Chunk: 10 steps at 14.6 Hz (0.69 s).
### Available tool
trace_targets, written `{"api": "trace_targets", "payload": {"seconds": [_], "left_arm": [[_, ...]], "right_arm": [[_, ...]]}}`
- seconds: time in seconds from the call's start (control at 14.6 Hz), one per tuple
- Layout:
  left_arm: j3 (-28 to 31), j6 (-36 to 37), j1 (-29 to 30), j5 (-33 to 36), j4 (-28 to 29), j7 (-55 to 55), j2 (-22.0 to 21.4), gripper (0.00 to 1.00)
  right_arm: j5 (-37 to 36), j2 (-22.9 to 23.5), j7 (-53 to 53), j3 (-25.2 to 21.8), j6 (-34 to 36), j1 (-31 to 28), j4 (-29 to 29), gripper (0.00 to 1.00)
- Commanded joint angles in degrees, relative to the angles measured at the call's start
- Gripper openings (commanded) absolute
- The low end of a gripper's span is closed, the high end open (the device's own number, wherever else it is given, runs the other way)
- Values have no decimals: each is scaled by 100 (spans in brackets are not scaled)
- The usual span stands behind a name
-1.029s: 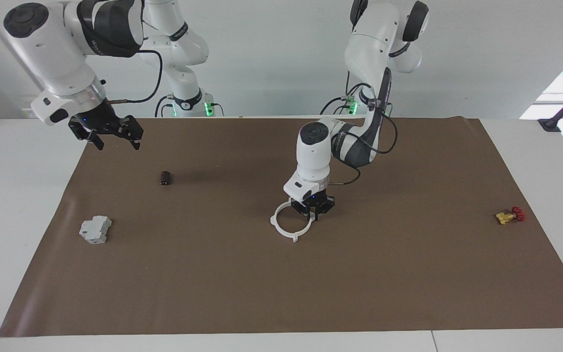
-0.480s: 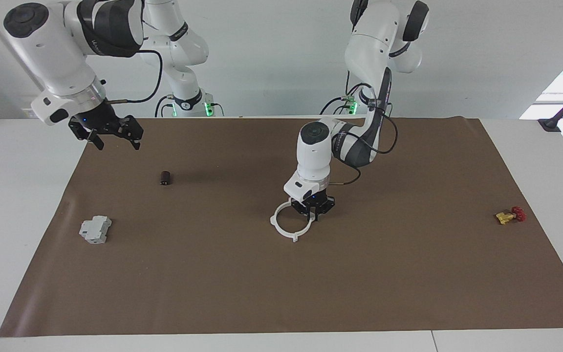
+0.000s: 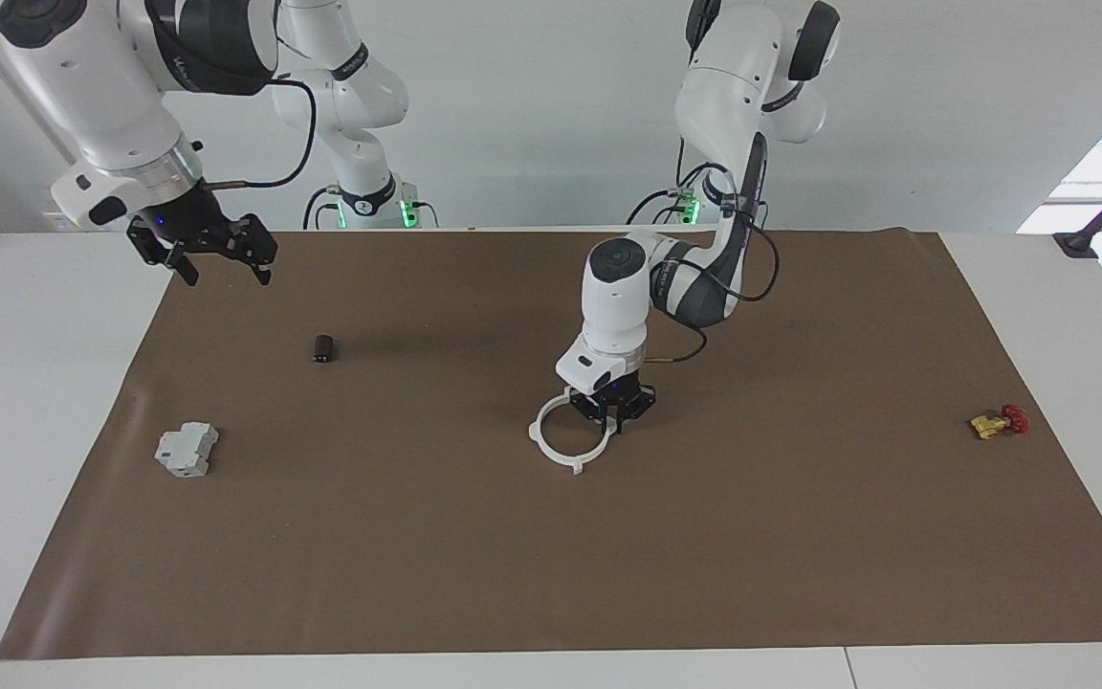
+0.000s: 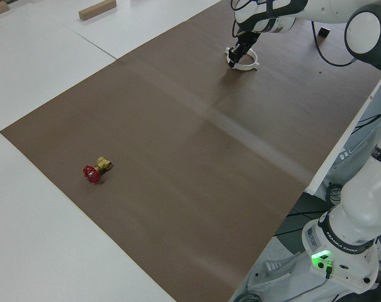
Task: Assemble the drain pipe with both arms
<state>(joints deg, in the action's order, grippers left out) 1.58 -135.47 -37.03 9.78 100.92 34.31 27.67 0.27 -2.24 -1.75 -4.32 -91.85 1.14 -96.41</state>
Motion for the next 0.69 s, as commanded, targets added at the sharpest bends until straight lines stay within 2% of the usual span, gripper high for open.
{"api": "trace_targets", "payload": {"seconds": [0.0, 0.27, 0.34, 0.41, 0.48, 0.62], "left_arm": [[35, -208, -6, 67, 182, 32, -78, 0], [44, -146, -6, 67, 182, 49, -78, 0], [44, -164, -6, 67, 174, 67, -78, 20], [35, -164, 12, 67, 165, 67, -78, 71], [35, -147, 21, 67, 173, 58, -78, 100], [35, -103, 29, 67, 174, 58, -121, 100]], "right_arm": [[-53, -83, -150, 28, 404, -52, 271, 100], [-44, -92, -106, 10, 396, -52, 289, 100], [-44, -92, -80, 10, 387, -43, 289, 100], [-44, -92, -80, 10, 387, -43, 289, 100], [-44, -92, -80, 10, 396, -43, 281, 100], [-44, -109, -80, 10, 396, -52, 245, 100]]}}
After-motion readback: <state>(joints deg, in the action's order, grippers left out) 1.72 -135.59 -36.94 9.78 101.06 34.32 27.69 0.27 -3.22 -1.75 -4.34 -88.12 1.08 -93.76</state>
